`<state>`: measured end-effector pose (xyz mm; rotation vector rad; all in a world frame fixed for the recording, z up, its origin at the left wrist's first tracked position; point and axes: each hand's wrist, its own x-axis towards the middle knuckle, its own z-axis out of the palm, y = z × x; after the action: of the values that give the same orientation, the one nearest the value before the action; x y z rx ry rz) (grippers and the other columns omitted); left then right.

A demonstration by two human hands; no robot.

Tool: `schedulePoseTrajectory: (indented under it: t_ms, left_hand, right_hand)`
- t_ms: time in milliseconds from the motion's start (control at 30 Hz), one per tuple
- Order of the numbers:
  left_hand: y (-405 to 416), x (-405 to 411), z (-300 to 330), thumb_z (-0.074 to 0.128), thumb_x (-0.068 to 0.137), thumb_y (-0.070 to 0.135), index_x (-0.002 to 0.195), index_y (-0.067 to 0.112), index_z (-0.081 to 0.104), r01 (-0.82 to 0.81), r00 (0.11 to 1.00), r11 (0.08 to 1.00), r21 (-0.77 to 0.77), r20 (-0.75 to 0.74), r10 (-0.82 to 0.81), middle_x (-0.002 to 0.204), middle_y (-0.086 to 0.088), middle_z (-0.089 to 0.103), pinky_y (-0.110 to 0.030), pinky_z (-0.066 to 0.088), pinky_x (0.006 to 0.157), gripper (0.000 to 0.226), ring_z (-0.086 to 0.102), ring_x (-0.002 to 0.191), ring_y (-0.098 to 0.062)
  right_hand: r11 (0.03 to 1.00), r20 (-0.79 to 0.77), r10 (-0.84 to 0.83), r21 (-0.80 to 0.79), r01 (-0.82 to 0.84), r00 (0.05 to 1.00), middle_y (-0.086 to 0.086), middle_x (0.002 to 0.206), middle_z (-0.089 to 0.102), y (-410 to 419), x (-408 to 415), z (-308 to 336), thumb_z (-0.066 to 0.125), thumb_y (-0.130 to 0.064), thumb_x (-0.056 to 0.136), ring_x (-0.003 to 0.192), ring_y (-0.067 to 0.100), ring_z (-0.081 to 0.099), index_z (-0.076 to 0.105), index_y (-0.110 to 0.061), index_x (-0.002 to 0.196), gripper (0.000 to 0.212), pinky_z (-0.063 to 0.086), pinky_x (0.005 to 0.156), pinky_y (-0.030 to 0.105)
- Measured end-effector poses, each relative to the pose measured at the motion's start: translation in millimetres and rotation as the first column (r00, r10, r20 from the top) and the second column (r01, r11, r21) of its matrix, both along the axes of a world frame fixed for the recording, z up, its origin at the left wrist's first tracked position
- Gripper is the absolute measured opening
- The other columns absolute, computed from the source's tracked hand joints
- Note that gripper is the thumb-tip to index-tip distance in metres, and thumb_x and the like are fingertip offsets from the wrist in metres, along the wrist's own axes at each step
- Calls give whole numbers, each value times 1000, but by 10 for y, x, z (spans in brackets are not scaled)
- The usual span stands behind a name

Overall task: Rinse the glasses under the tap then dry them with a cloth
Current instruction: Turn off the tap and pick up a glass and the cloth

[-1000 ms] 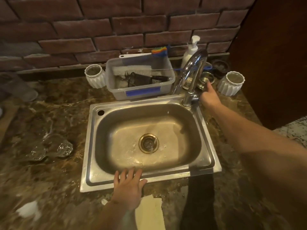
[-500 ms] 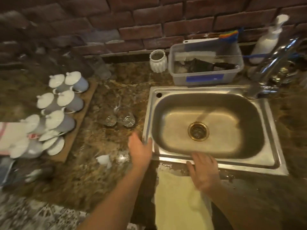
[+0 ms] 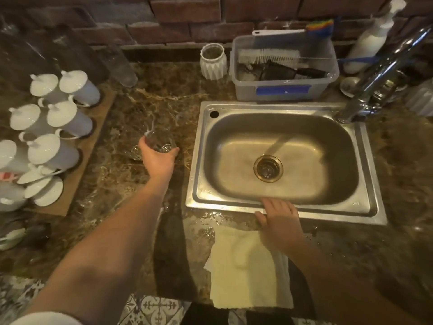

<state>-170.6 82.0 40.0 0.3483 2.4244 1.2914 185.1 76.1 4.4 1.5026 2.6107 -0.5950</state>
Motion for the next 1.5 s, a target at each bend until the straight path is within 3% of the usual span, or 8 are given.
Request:
schedulePoseTrajectory:
  t_ms: [400, 567, 733, 1000, 1167, 1267, 1400, 1500]
  left_hand:
    - [-1227, 1048, 937, 93, 72, 20, 134, 33, 43, 280, 956, 956, 91, -117, -269, 132, 0, 50, -24, 45, 104, 80, 53, 117, -14]
    - [-1969, 1563, 961, 97, 66, 14, 124, 44, 47, 450, 890, 886, 109, 24, -455, 126, 5, 57, -20, 45, 98, 82, 56, 115, -7]
    - [-2304, 1751, 905, 93, 66, -2, 125, 41, 47, 452, 860, 879, 155, 187, -475, 122, 6, 65, -25, 51, 100, 86, 63, 115, -6]
    - [-2415, 1788, 929, 95, 69, 15, 130, 37, 40, 404, 892, 914, 23, 213, -400, 118, 16, 59, -20, 45, 92, 85, 58, 108, 7]
    - [-2434, 1754, 917, 96, 68, 17, 134, 34, 39, 443, 880, 897, 0, 192, -435, 122, 11, 63, -22, 45, 98, 88, 59, 112, 5]
    - [-2441, 1766, 951, 96, 68, 17, 136, 34, 39, 446, 876, 895, 7, 201, -438, 121, 13, 63, -20, 47, 93, 90, 59, 113, 2]
    - [-2473, 1753, 947, 96, 68, 17, 136, 31, 38, 458, 870, 889, 9, 203, -450, 121, 13, 62, -22, 46, 92, 90, 57, 115, 1]
    - [-2479, 1733, 904, 96, 67, 17, 135, 33, 39, 492, 854, 870, -12, 202, -480, 123, 9, 63, -25, 45, 99, 90, 58, 117, 0]
  right_hand:
    - [995, 41, 67, -79, -64, 997, 4, 156, 40, -54, -10, 244, 40, -45, 103, 144, 22, 32, 34, -19, 152, 56, 17, 122, 41]
    - [945, -40, 315, -82, -318, 948, -1, 169, 12, -696, 183, 471, 52, -57, 95, 154, 21, 16, 17, -31, 160, 78, 20, 125, 50]
    - [837, 78, 547, -74, -542, 834, 6, 170, 7, -1439, 420, 153, 45, -77, 87, 156, 22, -2, 15, -29, 162, 94, -2, 124, 51]
    - [898, 156, 438, -42, -437, 885, 13, 169, 4, -1596, 180, 105, 59, -78, 78, 156, 29, -3, 14, -17, 162, 113, -3, 123, 58]
    - [843, -99, 538, 67, -534, 837, 14, 165, 22, -1814, 33, 152, 40, -55, 102, 155, 27, 9, 29, -9, 156, 73, 12, 126, 50]
    - [961, -261, 276, 39, -275, 925, 13, 165, 25, -1651, 88, 151, 45, -46, 105, 156, 27, 16, 33, -7, 156, 65, 28, 121, 54]
    - [999, 31, 35, 12, -36, 999, 6, 168, -6, -1114, 96, 360, 20, -54, 105, 155, 23, -12, 6, -16, 161, 69, -3, 127, 48]
    - [995, 6, 97, 6, -97, 995, 2, 166, -12, -1106, -4, 465, 29, -48, 105, 156, 23, -13, 0, -17, 161, 70, -10, 124, 42]
